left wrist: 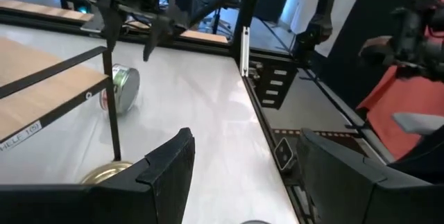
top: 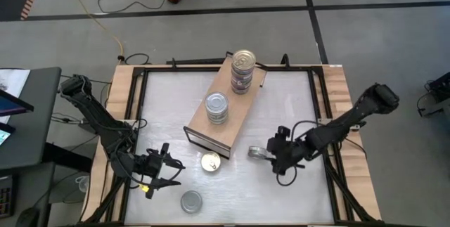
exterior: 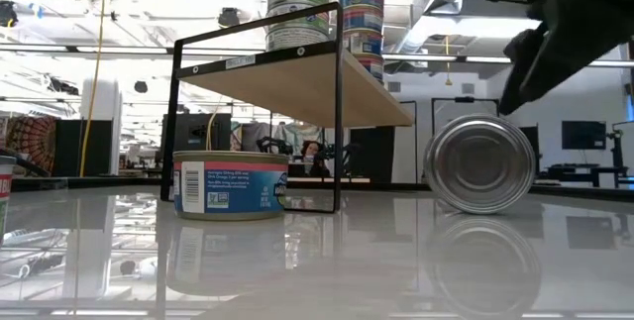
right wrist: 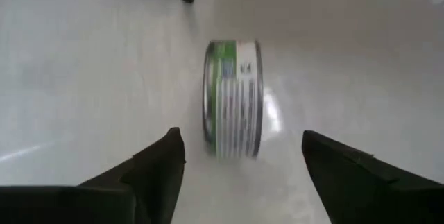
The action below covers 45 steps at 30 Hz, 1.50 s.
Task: Stack canned seafood by type on shelf
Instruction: Stack the green tuna can on top of the stacked green tuna can on the shelf
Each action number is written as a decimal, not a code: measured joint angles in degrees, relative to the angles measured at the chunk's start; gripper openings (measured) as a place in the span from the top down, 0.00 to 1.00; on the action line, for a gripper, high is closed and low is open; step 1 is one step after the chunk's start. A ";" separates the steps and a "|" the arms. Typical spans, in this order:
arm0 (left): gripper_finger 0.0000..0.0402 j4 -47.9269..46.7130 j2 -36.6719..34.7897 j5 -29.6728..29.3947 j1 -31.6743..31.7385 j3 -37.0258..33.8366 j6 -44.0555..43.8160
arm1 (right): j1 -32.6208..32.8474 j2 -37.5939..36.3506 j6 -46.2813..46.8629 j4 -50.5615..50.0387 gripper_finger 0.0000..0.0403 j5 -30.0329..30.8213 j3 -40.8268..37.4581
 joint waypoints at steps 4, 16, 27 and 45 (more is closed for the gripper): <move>0.40 0.04 0.00 -0.11 0.00 0.02 -0.99 | 1.78 4.03 -0.65 1.39 0.21 4.37 1.13; 0.40 -0.03 0.00 -0.04 -0.02 0.02 -2.49 | 1.89 13.21 0.51 3.69 0.27 5.83 1.98; 0.40 3.39 1.99 -3.41 1.08 0.01 -5.07 | 4.30 13.12 -0.02 0.61 0.61 7.00 2.11; 0.40 9.44 -3.88 25.37 15.67 -0.02 12.27 | 3.04 11.24 -29.04 -19.65 0.61 33.52 30.66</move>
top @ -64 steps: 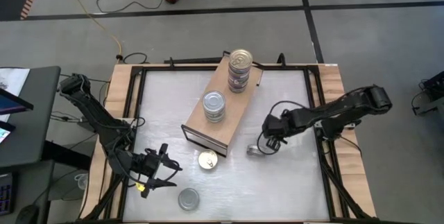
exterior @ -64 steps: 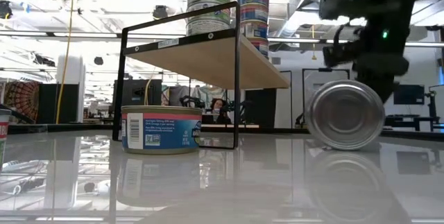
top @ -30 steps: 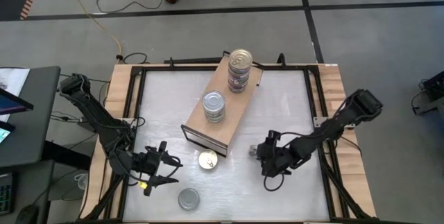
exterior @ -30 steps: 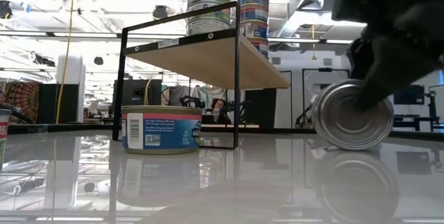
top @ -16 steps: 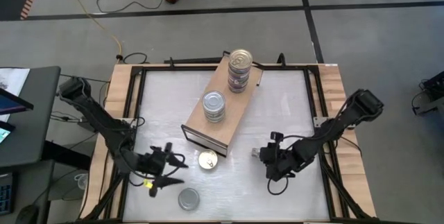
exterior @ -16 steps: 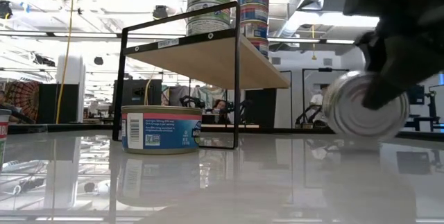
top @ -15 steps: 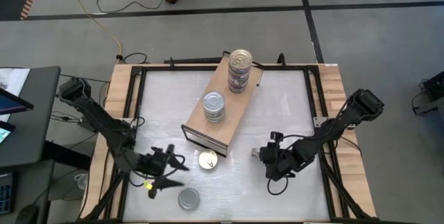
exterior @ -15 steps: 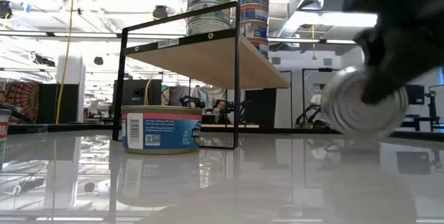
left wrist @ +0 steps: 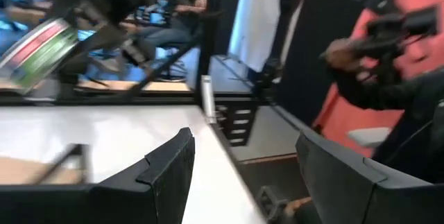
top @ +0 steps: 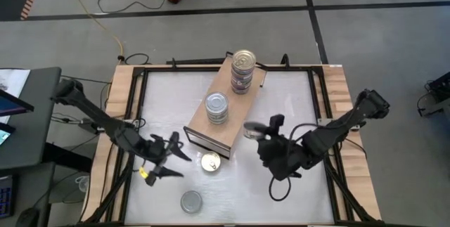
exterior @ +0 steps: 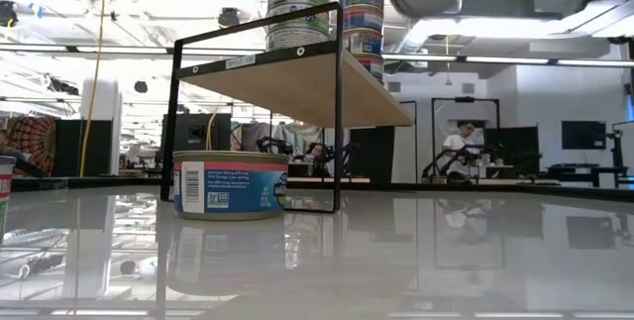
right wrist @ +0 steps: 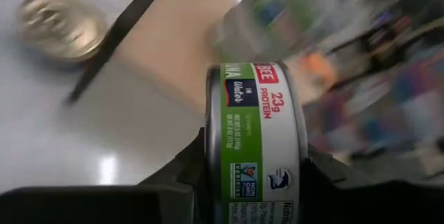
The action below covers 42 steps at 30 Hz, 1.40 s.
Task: Stack canned seafood by type on shelf
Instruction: Stack the green tuna can on top of the stacked green tuna can on the shelf
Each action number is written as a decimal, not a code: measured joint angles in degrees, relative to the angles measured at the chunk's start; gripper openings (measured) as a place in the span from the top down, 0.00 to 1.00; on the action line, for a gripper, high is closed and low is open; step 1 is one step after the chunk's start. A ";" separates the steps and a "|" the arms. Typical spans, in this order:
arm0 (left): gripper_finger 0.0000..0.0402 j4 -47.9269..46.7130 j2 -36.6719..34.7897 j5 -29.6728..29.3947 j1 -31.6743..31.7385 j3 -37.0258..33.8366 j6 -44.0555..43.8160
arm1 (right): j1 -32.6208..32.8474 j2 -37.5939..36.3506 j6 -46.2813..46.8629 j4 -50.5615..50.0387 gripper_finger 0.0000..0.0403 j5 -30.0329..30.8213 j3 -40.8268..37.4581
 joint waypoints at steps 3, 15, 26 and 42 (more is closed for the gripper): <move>0.40 -6.73 -5.66 -1.49 0.72 0.00 2.49 | -1.25 -0.02 -15.72 7.31 0.61 3.96 3.01; 0.40 -10.75 -11.25 5.75 1.55 0.00 10.03 | -11.33 1.98 -67.87 45.49 0.57 0.09 3.66; 0.40 -15.00 -15.45 5.89 3.38 0.04 10.28 | -17.49 8.19 -78.46 50.77 0.52 -2.30 3.60; 0.40 -22.51 -22.70 5.70 9.41 0.04 6.68 | -18.75 8.66 -78.62 50.32 0.48 -3.97 3.62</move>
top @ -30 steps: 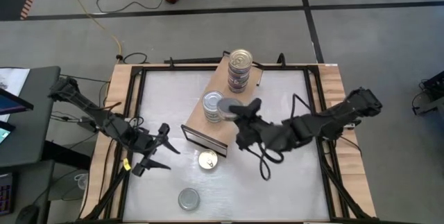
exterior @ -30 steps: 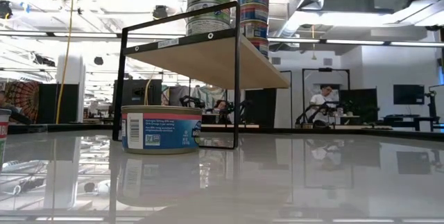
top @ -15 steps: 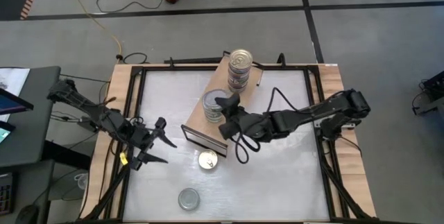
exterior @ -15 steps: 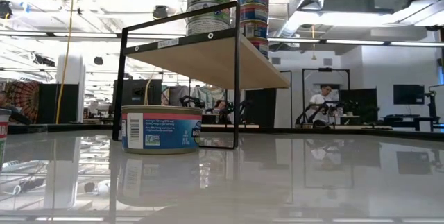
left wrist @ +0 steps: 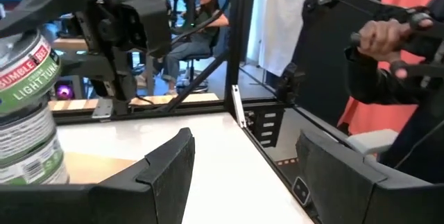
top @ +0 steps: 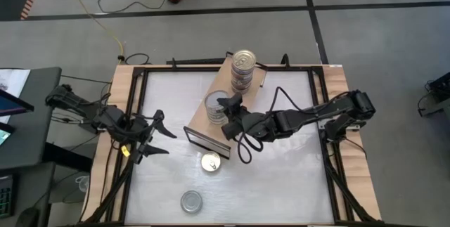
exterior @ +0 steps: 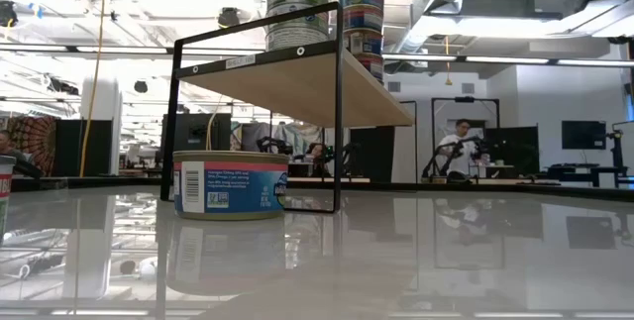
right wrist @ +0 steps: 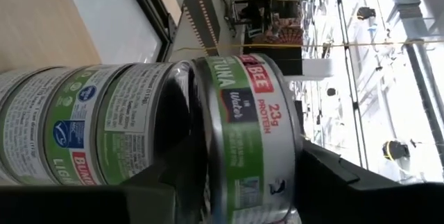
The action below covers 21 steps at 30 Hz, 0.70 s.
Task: Stack canned seafood by type on shelf
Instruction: Stack the green tuna can on top of the stacked green tuna can on the shelf
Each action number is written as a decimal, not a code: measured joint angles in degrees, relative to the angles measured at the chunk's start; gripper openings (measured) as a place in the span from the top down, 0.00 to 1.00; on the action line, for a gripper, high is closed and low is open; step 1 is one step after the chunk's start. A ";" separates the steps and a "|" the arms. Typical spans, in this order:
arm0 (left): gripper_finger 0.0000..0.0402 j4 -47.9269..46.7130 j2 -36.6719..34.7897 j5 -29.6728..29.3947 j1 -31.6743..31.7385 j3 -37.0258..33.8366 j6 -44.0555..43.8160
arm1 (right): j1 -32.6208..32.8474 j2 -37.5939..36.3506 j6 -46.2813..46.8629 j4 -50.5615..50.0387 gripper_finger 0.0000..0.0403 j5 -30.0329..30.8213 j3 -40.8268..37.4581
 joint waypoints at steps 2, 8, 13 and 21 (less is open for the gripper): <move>0.40 -0.07 0.05 -0.17 0.74 0.00 -1.22 | -0.15 -0.02 0.70 -0.38 0.45 -1.09 0.03; 0.43 0.33 0.04 -4.18 3.69 0.05 -6.04 | -0.71 -0.03 11.56 -12.20 0.40 -3.92 5.59; 0.44 -0.17 0.07 -3.75 5.51 1.07 -7.41 | -1.16 -0.09 18.35 -19.51 0.37 -7.35 8.92; 0.44 0.20 0.22 -3.56 5.85 1.29 -7.38 | -2.63 0.96 18.85 -19.27 0.36 -10.44 8.85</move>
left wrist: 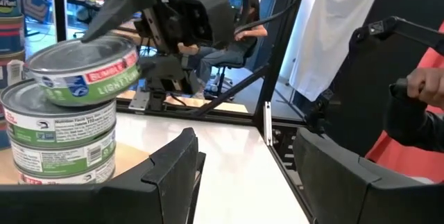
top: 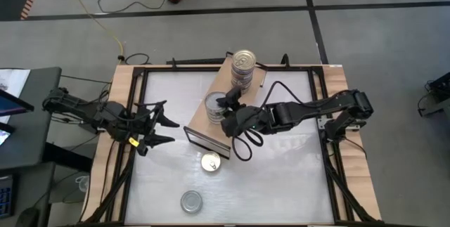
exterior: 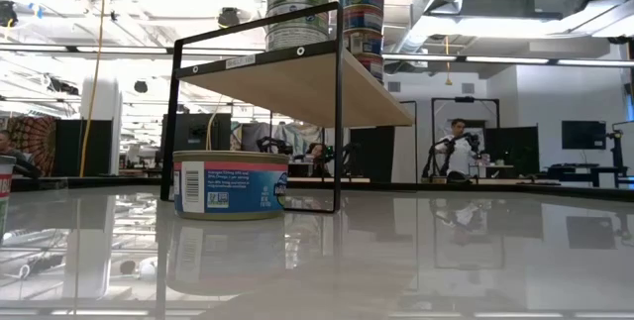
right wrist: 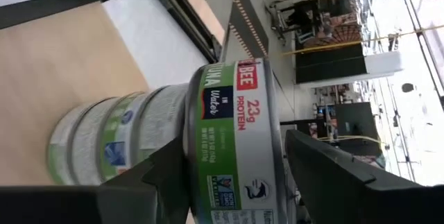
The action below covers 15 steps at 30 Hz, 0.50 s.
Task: Stack canned seafood by type on shelf
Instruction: Stack the green tuna can on top of the stacked green tuna can on the shelf
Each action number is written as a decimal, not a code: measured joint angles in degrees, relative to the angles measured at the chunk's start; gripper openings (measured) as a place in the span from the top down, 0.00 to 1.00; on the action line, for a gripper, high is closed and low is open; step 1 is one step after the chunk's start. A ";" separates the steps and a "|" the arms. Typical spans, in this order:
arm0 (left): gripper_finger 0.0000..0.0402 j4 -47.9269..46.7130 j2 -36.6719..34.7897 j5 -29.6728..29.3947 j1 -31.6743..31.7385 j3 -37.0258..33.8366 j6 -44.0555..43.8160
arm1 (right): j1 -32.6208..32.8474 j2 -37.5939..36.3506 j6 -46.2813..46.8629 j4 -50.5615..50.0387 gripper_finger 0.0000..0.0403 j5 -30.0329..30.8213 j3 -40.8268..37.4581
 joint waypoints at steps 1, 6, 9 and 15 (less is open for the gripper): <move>0.44 -0.02 0.00 0.23 0.00 0.00 -0.01 | -0.18 0.00 -0.01 0.62 0.36 -0.02 0.00; 0.44 -0.13 0.00 1.28 0.00 0.00 -0.03 | -0.06 0.00 0.00 0.85 0.36 -0.03 0.00; 0.44 -0.26 0.00 1.53 0.00 0.00 -0.03 | -0.01 -0.07 1.22 -0.14 0.36 -0.23 0.32; 0.44 -0.48 0.00 1.63 -0.02 0.00 -0.09 | -0.66 -0.15 5.02 -4.61 0.36 -1.27 1.86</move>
